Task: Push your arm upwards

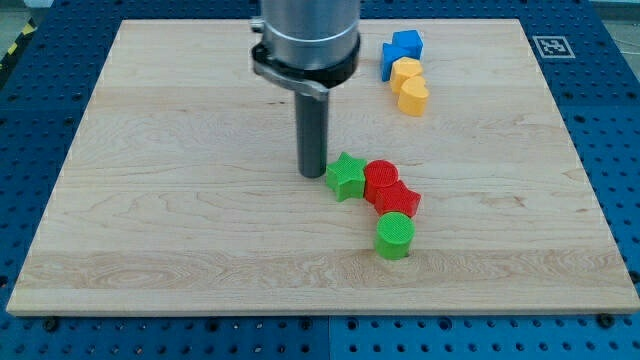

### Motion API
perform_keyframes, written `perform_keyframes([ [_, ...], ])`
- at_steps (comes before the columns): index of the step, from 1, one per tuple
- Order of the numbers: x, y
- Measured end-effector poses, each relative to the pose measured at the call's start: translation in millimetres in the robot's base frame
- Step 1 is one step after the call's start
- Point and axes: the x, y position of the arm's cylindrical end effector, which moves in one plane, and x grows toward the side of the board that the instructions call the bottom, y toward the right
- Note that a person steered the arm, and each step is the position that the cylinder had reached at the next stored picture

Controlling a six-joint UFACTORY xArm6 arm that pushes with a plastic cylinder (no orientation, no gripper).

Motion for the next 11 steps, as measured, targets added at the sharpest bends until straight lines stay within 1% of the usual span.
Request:
perform_keyframes([
  [1, -3.5, -29.3],
  [2, -22.2, -46.3],
  [3, -53.7, -48.2],
  [4, -92.2, -39.8],
  [7, -191.1, 39.2],
  [9, -250.5, 74.1],
  [10, -275.2, 89.7],
  [11, -255.2, 91.5],
])
